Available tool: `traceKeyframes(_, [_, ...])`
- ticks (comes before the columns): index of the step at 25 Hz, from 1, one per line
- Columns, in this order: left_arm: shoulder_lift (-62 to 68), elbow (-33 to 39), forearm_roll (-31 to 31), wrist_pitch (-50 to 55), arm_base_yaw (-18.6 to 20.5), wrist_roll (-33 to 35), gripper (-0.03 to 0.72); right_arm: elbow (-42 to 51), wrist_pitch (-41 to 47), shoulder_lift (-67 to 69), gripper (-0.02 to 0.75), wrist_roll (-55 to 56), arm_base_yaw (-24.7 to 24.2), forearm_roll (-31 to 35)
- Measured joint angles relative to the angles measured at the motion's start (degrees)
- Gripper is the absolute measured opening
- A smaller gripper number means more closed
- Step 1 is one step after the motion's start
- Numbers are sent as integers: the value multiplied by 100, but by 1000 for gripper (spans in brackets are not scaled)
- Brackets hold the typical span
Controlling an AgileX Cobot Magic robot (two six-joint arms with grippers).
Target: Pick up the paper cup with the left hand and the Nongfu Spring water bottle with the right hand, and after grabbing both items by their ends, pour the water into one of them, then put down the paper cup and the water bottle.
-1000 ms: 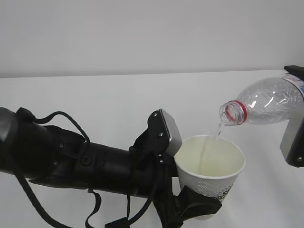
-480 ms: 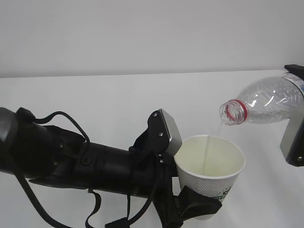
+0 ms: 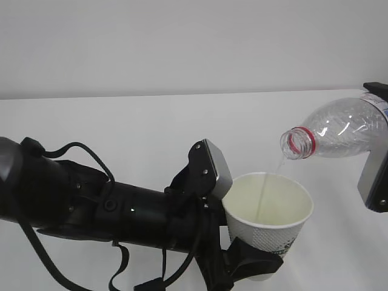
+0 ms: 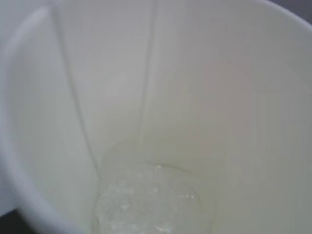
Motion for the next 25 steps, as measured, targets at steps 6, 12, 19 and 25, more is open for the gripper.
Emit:
traceKeyframes(6, [0,0,0,0,0,0,526,0,0,0,426,0,0,0])
traceKeyframes(12, [0,0,0,0,0,0,526,0,0,0,426,0,0,0])
traceKeyframes(19, [0,0,0,0,0,0,526,0,0,0,426,-35,0,0])
traceKeyframes(25, [0,0,0,0,0,0,526,0,-8,0,426,-50,0,0])
